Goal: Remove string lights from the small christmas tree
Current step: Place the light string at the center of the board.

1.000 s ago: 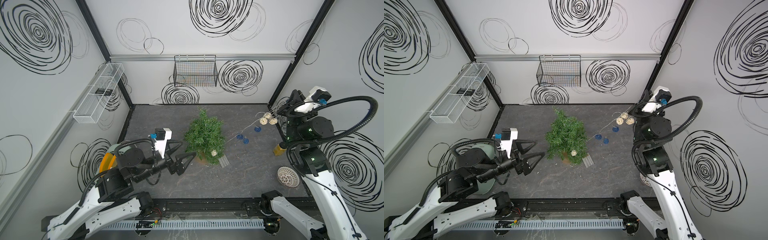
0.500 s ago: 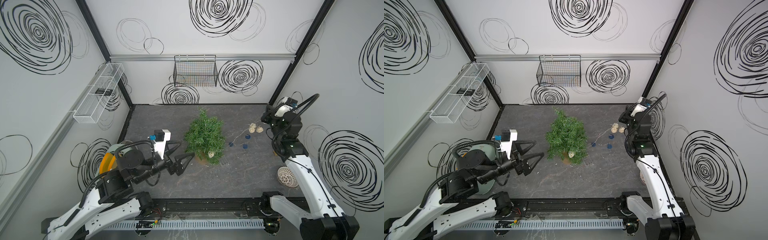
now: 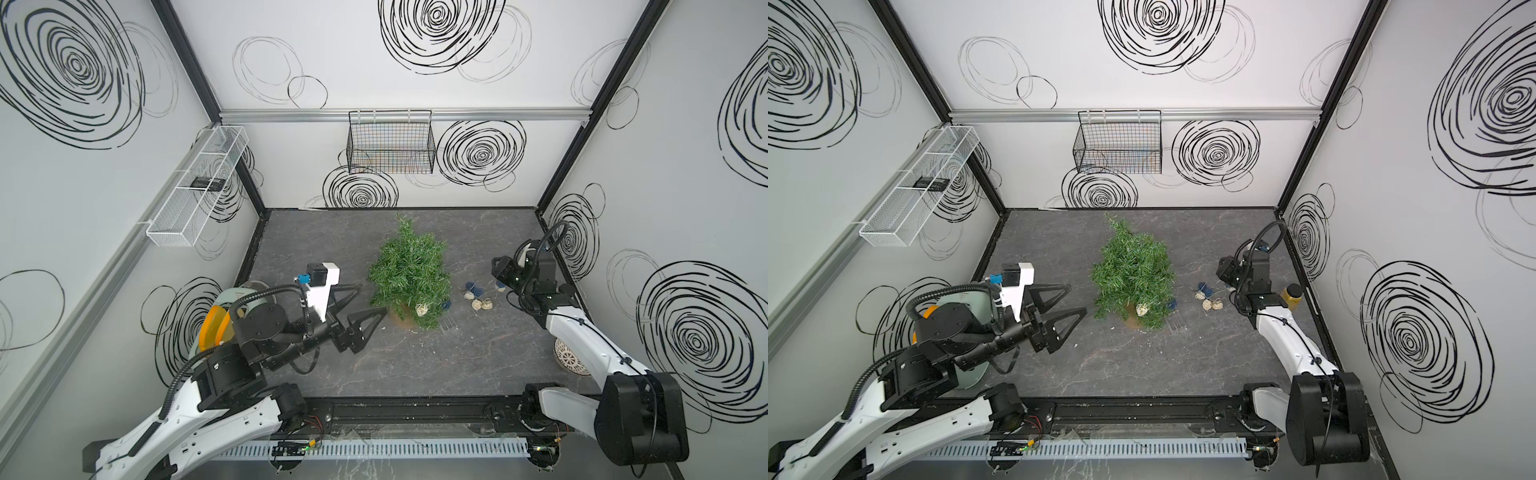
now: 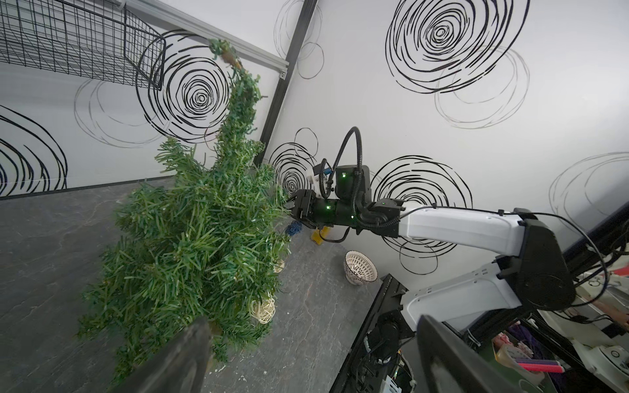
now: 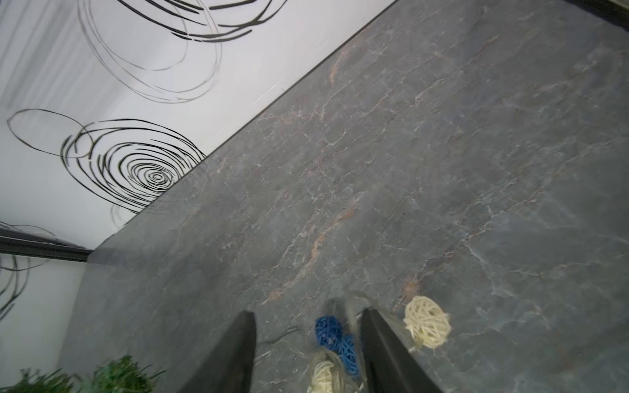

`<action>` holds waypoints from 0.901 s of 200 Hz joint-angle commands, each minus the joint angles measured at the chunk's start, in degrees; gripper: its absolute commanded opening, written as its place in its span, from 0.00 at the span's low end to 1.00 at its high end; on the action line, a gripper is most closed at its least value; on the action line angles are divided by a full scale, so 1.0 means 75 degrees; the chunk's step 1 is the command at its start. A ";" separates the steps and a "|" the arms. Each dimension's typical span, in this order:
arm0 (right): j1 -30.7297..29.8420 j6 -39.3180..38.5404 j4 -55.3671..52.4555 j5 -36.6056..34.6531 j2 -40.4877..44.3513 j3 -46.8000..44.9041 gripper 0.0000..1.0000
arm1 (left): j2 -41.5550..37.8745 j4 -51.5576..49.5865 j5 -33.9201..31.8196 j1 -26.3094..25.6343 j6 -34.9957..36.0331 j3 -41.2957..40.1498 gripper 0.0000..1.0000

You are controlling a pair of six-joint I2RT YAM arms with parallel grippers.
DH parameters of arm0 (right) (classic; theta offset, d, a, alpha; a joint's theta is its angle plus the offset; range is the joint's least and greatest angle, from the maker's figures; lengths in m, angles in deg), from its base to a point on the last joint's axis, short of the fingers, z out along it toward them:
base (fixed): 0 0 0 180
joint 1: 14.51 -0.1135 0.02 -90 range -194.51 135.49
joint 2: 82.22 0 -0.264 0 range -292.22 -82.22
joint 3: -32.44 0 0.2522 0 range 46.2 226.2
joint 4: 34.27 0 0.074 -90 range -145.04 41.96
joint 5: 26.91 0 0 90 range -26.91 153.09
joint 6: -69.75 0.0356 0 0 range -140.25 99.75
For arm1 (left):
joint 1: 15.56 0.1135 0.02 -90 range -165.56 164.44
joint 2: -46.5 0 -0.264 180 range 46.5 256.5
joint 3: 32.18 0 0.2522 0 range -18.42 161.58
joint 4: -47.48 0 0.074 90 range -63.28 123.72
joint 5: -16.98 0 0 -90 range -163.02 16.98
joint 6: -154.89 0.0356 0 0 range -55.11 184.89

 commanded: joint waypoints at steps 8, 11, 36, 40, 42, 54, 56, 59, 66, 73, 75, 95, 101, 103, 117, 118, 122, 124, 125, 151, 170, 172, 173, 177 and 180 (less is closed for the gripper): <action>0.0099 0.0462 -0.0137 0.0171 -0.0105 0.0067 0.74 | -0.0054 0.0371 0.0108 0.0077 -0.0037 -0.0179 0.96; 0.0100 0.0485 -0.0177 0.0178 -0.0110 0.0090 0.76 | -0.0054 0.0382 0.0107 0.0078 -0.0043 -0.0205 0.96; 0.0117 0.0556 -0.0536 -0.0062 -0.0009 0.0253 0.87 | -0.0066 0.0427 0.0137 0.0115 -0.0051 -0.0312 0.96; 0.0118 0.0562 -0.0594 -0.0141 0.0019 0.0269 0.90 | -0.0069 0.0435 0.0137 0.0124 -0.0059 -0.0329 0.96; 0.0118 0.0573 -0.0607 -0.0176 0.0036 0.0271 0.90 | -0.0076 0.0441 0.0134 0.0134 -0.0060 -0.0334 0.96; 0.0118 0.0540 -0.0693 -0.0391 0.0119 0.0260 0.93 | -0.0099 0.0447 0.0137 0.0159 -0.0060 -0.0365 0.96; 0.0118 0.0544 -0.0717 -0.0444 0.0122 0.0265 0.94 | -0.0101 0.0450 0.0134 0.0166 -0.0061 -0.0369 0.96; 0.0118 0.0560 -0.0779 -0.0533 0.0132 0.0279 0.95 | -0.0107 0.0448 0.0137 0.0171 -0.0059 -0.0376 0.96; 0.0118 0.0710 -0.1018 -0.0830 0.0135 0.0339 0.99 | -0.0123 0.0447 0.0137 0.0194 -0.0062 -0.0382 0.96; 0.0128 0.0813 -0.1190 -0.1091 0.0132 0.0413 0.98 | -0.0135 0.0450 0.0135 0.0207 -0.0068 -0.0400 0.96; 0.0127 0.0823 -0.1228 -0.1135 0.0135 0.0427 0.97 | -0.0136 0.0448 0.0137 0.0216 -0.0071 -0.0401 0.97; 0.0136 0.0848 -0.1446 -0.1236 0.0155 0.0639 0.97 | -0.0148 0.0459 0.0182 0.0266 -0.0082 -0.0417 0.96; 0.0149 0.0845 -0.1387 -0.0940 0.0200 0.0636 0.98 | -0.0141 0.0458 0.0191 0.0285 -0.0081 -0.0417 0.96; 0.0161 0.0840 -0.1359 -0.0833 0.0219 0.0638 0.99 | -0.0137 0.0453 0.0195 0.0288 -0.0077 -0.0417 0.96; 0.0135 0.0820 -0.1086 0.0092 0.0455 0.0581 0.95 | -0.0135 0.0459 0.0229 0.0329 -0.0068 -0.0429 0.96; 0.0132 0.0812 -0.1072 0.0141 0.0483 0.0573 0.95 | -0.0130 0.0459 0.0230 0.0333 -0.0064 -0.0435 0.96; 0.0097 0.0744 -0.0954 0.0368 0.0567 0.0519 0.94 | -0.0125 0.0459 0.0225 0.0343 -0.0063 -0.0430 0.96; 0.0063 0.0712 -0.0902 0.0437 0.0618 0.0480 0.93 | -0.0125 0.0459 0.0224 0.0347 -0.0070 -0.0429 0.96; 0.0050 0.0688 -0.0880 0.0478 0.0641 0.0463 0.93 | -0.0125 0.0459 0.0227 0.0347 -0.0071 -0.0429 0.96; -0.1235 0.0010 -0.0691 0.0147 0.1487 -0.0087 0.90 | -0.0147 0.0471 0.0301 0.0422 -0.0054 -0.0481 0.96; -0.2572 -0.0309 -0.0789 -0.0810 0.2235 -0.0711 0.90 | -0.0194 0.0506 0.0324 0.0486 -0.0077 -0.0578 0.96; -0.2705 -0.0324 -0.0773 -0.0871 0.2330 -0.0783 0.90 | -0.0195 0.0506 0.0333 0.0496 -0.0091 -0.0587 0.96; -0.2758 -0.0329 -0.0763 -0.0903 0.2369 -0.0836 0.90 | -0.0201 0.0506 0.0341 0.0498 -0.0094 -0.0590 0.96; -0.2993 -0.0360 -0.0721 -0.1010 0.2535 -0.1012 0.90 | -0.0206 0.0516 0.0364 0.0508 -0.0104 -0.0610 0.96; -0.3184 -0.0373 -0.0685 -0.1090 0.2669 -0.1140 0.90 | -0.0217 0.0512 0.0371 0.0522 -0.0113 -0.0622 0.96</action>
